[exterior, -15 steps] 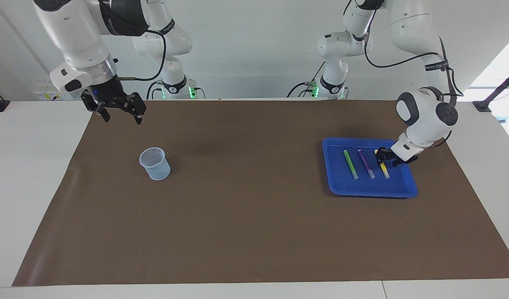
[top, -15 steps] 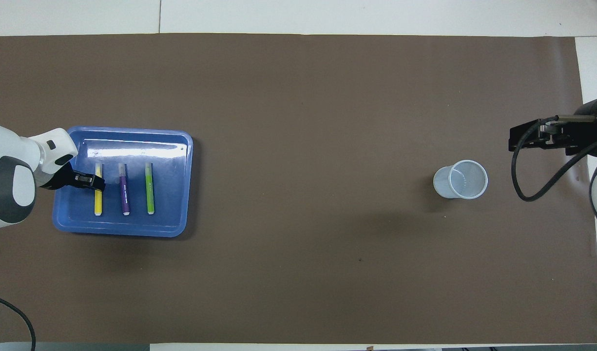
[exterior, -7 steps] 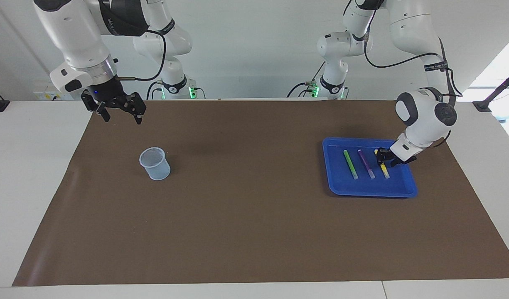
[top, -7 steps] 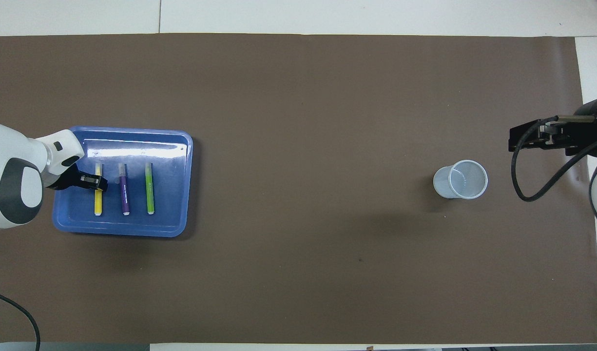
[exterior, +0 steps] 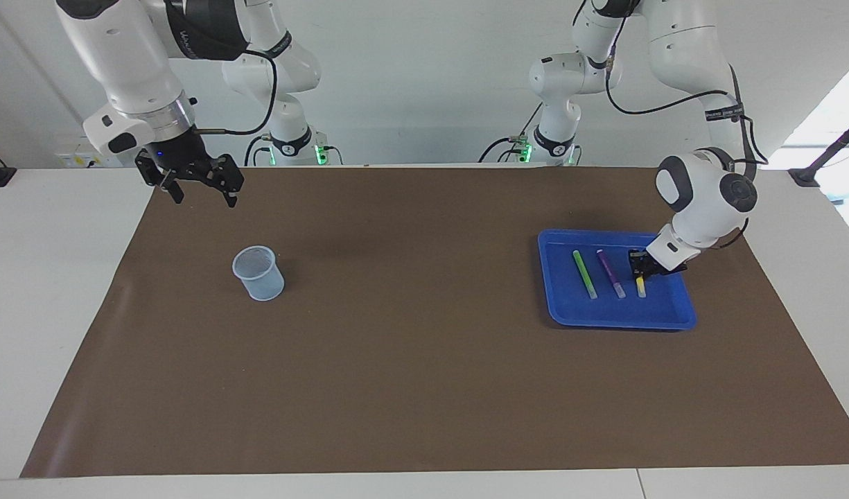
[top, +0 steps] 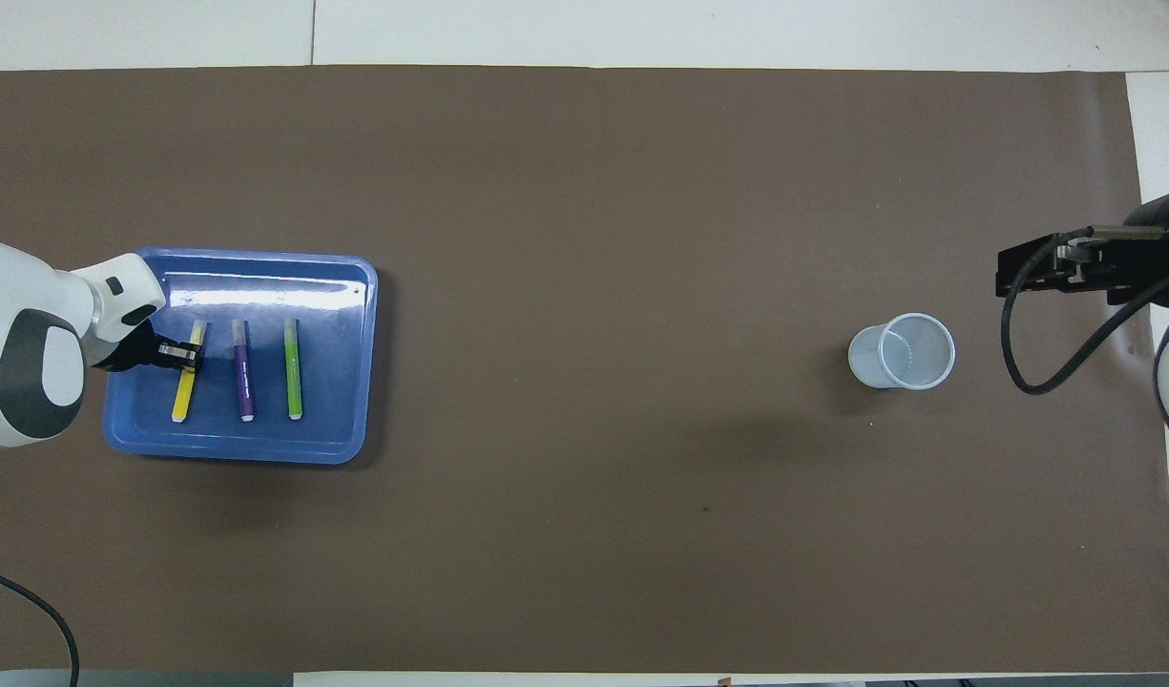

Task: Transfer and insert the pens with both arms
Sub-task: 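Lift the yellow pen with the left gripper while the right gripper approaches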

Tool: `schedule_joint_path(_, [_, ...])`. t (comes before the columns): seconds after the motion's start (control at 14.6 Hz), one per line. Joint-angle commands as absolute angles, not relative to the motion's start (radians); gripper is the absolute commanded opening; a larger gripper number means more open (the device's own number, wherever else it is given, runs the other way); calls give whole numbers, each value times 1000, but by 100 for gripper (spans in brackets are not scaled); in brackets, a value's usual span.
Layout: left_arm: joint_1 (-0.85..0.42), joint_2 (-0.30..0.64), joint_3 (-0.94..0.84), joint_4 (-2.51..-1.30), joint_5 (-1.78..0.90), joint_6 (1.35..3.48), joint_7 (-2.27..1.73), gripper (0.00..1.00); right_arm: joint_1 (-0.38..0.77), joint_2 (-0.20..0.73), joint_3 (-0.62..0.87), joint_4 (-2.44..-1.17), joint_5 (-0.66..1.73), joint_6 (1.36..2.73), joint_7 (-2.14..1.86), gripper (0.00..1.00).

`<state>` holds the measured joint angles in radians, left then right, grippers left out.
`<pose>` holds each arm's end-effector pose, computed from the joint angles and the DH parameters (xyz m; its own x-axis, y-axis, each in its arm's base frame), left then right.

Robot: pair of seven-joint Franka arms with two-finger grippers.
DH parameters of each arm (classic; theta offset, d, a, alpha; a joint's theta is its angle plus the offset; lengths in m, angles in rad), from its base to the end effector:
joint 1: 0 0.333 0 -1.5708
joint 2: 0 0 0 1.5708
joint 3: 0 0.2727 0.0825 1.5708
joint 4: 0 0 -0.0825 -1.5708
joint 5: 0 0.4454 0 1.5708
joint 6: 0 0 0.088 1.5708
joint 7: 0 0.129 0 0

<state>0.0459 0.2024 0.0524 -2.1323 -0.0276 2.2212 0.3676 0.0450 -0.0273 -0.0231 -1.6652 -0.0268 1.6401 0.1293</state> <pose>0.5844 0.0571 0.1971 0.9628 -0.2503 -0.1020 -0.2464 -0.9679 0.0494 0.6132 0.0100 0.5315 0.9944 -0.1053 0.0055 -0.1054 -0.9941 0.0256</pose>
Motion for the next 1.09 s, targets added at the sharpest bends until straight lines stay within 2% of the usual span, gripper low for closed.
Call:
schedule_joint_path(0.0, [37,206,61,-2122,-35,2223,371,0,28,-41,-11,-1675,-15,1628,107,100])
schedule_joint_path(0.07, [37,206,61,-2096,-35,2188,370,0,28,-41,-11,-1675,-15,1626,107,100])
schedule_joint_path(0.27, [34,206,49,-1904,-38,1917,228,0,28,-41,-11,-1675,-15,1626,107,100])
schedule_joint_path(0.41, [-21,203,48,-1792,-55,1766,18,0,29,-43,-11,-1675,-15,1628,107,100])
schedule_joint_path(0.61, [-80,184,35,-1686,-174,1614,-310,0,31,-44,-8,-1681,-14,1621,107,100])
schedule_joint_path(0.89, [-83,124,-24,-1667,-386,1554,-815,0,31,-58,52,-1694,0,1623,118,100])
schedule_joint_path(1.02, [-83,94,-38,-1690,-516,1558,-952,0,31,-66,54,-1689,122,1623,126,100])
